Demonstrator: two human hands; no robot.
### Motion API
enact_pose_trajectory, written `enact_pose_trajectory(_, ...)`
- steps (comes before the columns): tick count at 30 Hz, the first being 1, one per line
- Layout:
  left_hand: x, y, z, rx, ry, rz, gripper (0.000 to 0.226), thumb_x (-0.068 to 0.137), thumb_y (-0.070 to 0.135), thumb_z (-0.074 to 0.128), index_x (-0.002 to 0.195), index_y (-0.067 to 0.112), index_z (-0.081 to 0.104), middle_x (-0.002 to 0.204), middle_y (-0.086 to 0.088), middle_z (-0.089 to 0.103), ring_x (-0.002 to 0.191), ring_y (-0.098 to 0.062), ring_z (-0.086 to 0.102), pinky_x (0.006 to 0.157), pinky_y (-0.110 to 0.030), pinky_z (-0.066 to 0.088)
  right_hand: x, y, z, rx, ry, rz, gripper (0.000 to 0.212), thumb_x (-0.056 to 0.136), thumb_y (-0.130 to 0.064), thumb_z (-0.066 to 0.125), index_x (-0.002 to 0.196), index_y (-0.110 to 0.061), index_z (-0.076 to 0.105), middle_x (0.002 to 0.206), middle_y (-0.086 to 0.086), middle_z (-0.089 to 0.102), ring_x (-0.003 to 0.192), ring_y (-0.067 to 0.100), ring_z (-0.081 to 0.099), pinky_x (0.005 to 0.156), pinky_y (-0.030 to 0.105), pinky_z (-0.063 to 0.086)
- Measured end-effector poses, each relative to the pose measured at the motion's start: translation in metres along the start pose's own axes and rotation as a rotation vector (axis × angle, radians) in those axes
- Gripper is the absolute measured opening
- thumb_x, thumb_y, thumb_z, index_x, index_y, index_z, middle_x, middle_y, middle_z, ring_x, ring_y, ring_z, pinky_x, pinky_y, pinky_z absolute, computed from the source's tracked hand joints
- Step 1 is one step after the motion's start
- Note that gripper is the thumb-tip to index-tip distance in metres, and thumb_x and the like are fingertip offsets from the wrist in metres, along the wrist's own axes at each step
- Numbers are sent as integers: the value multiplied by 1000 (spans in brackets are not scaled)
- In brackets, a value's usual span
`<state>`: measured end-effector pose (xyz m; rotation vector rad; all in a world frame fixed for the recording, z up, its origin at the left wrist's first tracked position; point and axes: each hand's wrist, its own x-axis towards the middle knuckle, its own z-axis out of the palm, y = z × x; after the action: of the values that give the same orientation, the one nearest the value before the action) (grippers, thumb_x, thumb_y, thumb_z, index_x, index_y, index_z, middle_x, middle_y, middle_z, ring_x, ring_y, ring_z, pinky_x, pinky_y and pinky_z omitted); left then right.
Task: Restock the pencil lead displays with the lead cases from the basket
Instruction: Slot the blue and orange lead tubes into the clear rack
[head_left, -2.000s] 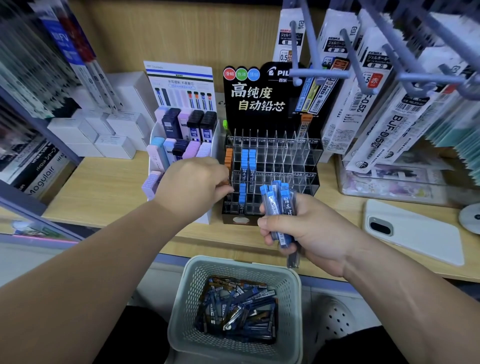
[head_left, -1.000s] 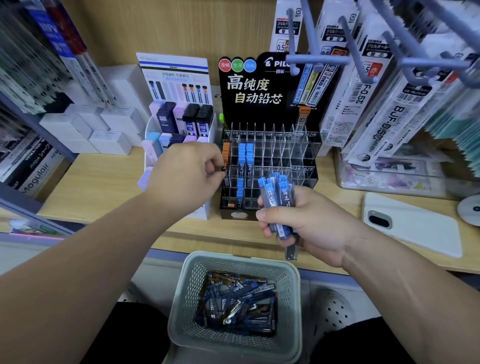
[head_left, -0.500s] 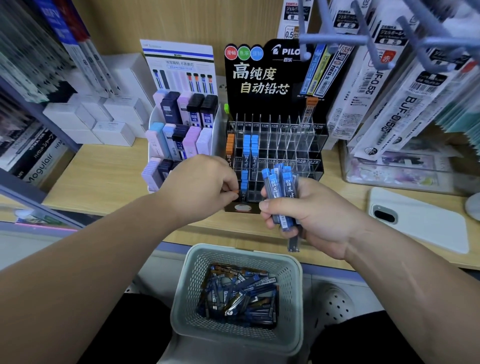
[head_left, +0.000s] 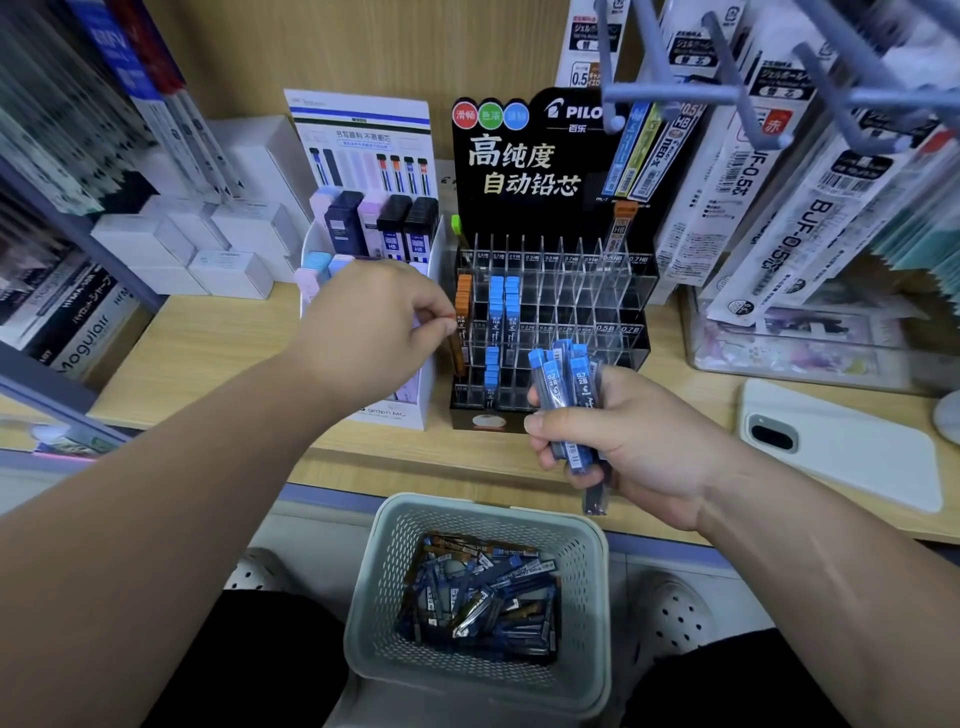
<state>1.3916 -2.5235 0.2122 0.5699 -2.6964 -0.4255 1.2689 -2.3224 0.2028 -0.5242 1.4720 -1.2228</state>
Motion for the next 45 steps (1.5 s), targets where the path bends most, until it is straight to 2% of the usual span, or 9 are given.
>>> enact_pose_trajectory(4, 1, 2, 0, 0, 0, 18, 7, 88, 21, 73, 85, 17, 77, 76, 10, 64, 73, -8, 55, 74, -32, 52, 0, 0, 1, -6, 4, 1, 20, 90, 4, 65, 101, -11, 57, 70, 8, 61, 60, 15, 57, 44, 21, 33)
enact_pose_trajectory(8, -1, 9, 1, -137, 15, -123, 9, 80, 12, 75, 71, 13, 72, 51, 24, 56, 60, 9, 54, 58, -4, 36, -1, 0, 0, -9, 6, 1, 21, 90, 3, 65, 102, -10, 56, 70, 8, 60, 59, 15, 56, 44, 21, 33)
enact_pose_trajectory(14, -3, 7, 7, -286, -5, -158, 18, 78, 3, 74, 85, 19, 73, 69, 13, 66, 63, -3, 60, 64, -13, 49, -1, -1, -1, 10, 8, 1, 21, 89, 4, 65, 101, -11, 57, 70, 8, 61, 59, 15, 56, 43, 21, 32)
enact_pose_trajectory(17, -4, 4, 8, -245, 15, -93, 22, 82, 3, 73, 96, 19, 78, 73, 15, 65, 73, -1, 62, 68, -4, 45, -1, -2, -1, 9, 9, 2, 21, 89, 3, 66, 101, -11, 57, 69, 7, 61, 59, 15, 56, 44, 21, 33)
enact_pose_trajectory(23, -1, 3, 0, -206, 19, -58, 9, 86, 12, 76, 92, 19, 77, 76, 17, 63, 75, -4, 62, 67, -13, 49, 0, -2, -1, 15, 18, -4, 21, 89, 3, 67, 101, -11, 57, 70, 8, 61, 59, 16, 56, 44, 21, 33)
enact_pose_trajectory(27, 2, 6, -7, -113, 12, -22, 6, 84, 20, 78, 84, 15, 76, 68, 14, 61, 63, 1, 59, 63, -6, 42, -1, -3, -1, 12, 18, -9, 21, 89, 3, 66, 102, -11, 57, 70, 8, 61, 60, 15, 56, 44, 21, 33)
enact_pose_trajectory(32, 4, 10, -4, -5, -32, 8, 19, 86, 26, 76, 75, 10, 74, 66, 0, 68, 65, -16, 63, 66, -27, 49, -4, -3, 0, 7, 23, -19, 19, 90, 3, 66, 101, -10, 57, 69, 7, 60, 59, 15, 56, 44, 22, 31)
enact_pose_trajectory(38, 6, 10, 6, -89, 38, -77, 18, 83, 22, 80, 74, 11, 69, 60, 6, 61, 58, -10, 58, 59, -8, 38, -5, -3, -1, 13, 25, -11, 20, 89, 3, 67, 102, -10, 57, 70, 8, 61, 60, 15, 56, 45, 22, 32)
enact_pose_trajectory(45, 9, 8, 5, -196, -74, -46, 10, 82, 15, 80, 77, 12, 72, 63, 12, 64, 64, 1, 64, 61, -8, 47, -4, -3, -6, 14, 30, -14, 19, 89, 3, 66, 100, -10, 57, 70, 9, 60, 59, 15, 55, 46, 23, 31)
